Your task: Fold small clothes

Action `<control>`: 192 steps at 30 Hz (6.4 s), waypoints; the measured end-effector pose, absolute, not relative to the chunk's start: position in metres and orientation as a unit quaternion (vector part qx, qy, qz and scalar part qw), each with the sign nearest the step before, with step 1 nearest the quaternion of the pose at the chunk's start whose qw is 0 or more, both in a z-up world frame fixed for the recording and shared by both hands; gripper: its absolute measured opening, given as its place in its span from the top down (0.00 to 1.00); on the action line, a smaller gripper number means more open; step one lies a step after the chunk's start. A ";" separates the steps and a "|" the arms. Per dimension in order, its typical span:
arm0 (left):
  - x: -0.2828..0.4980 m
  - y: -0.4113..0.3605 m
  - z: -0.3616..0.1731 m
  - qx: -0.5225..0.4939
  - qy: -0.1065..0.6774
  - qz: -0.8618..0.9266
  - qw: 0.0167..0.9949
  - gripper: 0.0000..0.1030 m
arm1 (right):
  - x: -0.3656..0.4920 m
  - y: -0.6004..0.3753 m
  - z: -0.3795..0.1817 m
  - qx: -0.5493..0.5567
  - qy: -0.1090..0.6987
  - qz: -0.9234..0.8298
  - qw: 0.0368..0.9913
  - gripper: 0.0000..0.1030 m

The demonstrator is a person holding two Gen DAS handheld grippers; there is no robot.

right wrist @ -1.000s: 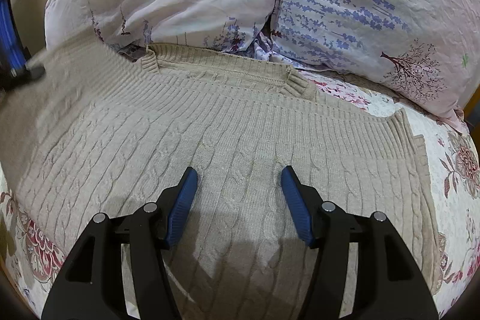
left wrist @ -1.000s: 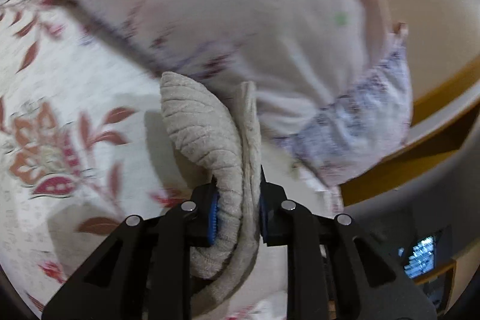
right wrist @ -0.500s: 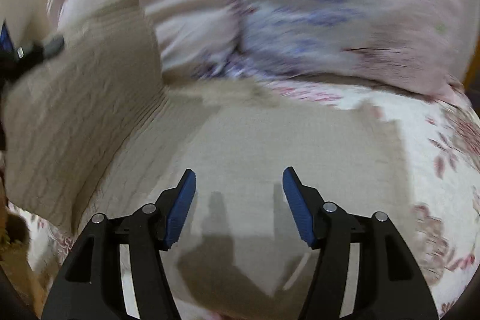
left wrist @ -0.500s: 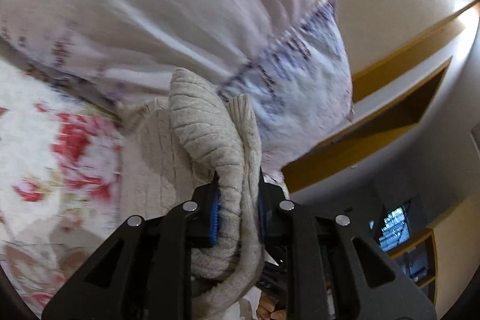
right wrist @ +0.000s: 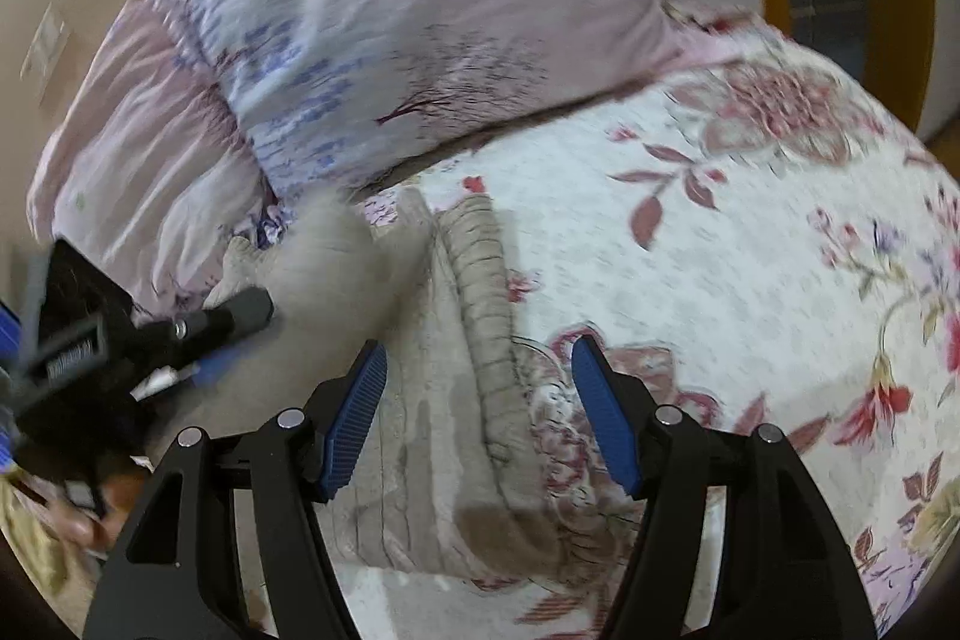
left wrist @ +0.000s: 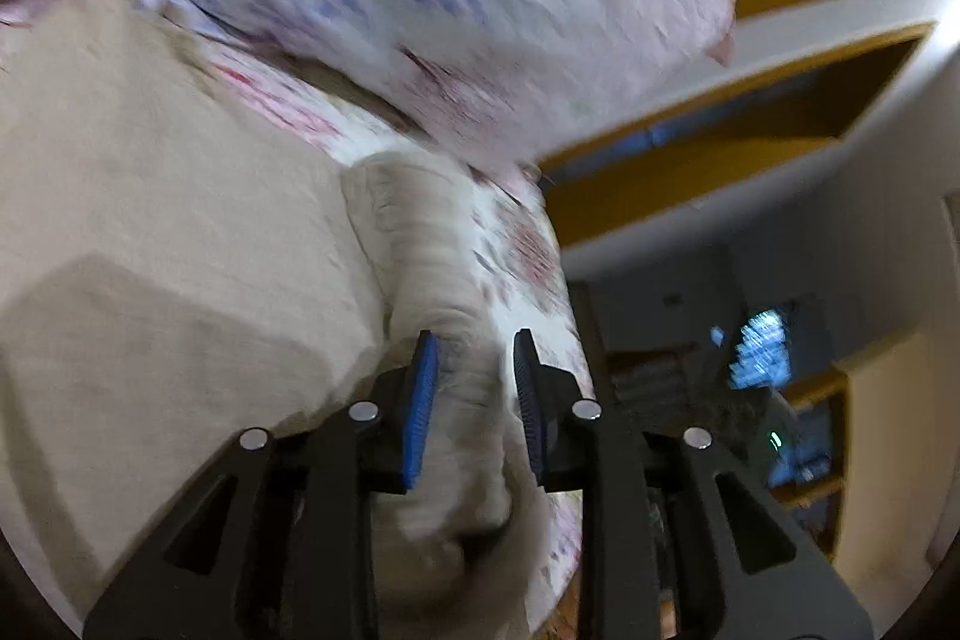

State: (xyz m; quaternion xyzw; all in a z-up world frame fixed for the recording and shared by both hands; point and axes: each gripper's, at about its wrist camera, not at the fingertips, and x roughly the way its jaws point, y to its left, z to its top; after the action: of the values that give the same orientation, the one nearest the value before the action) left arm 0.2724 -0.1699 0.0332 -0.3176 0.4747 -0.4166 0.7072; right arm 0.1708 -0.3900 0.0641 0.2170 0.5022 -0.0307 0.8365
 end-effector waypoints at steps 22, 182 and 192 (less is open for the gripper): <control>0.238 -0.050 0.027 -0.204 0.480 -0.246 0.817 0.24 | 0.219 -0.383 0.016 0.363 0.576 0.093 0.726 0.54; 0.213 0.047 0.038 -0.108 0.454 -0.118 0.877 0.28 | 0.228 -0.249 0.027 0.151 0.550 0.063 0.819 0.82; 0.169 0.045 0.063 -0.034 0.416 -0.063 0.907 0.21 | 0.181 -0.229 0.080 0.112 0.479 0.123 0.862 0.55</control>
State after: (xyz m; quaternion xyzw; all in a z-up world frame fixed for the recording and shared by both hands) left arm 0.1685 0.0448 0.0629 -0.0342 0.4159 -0.0627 0.9066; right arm 0.1806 -0.2293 0.0800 0.1122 0.4785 0.1233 0.8621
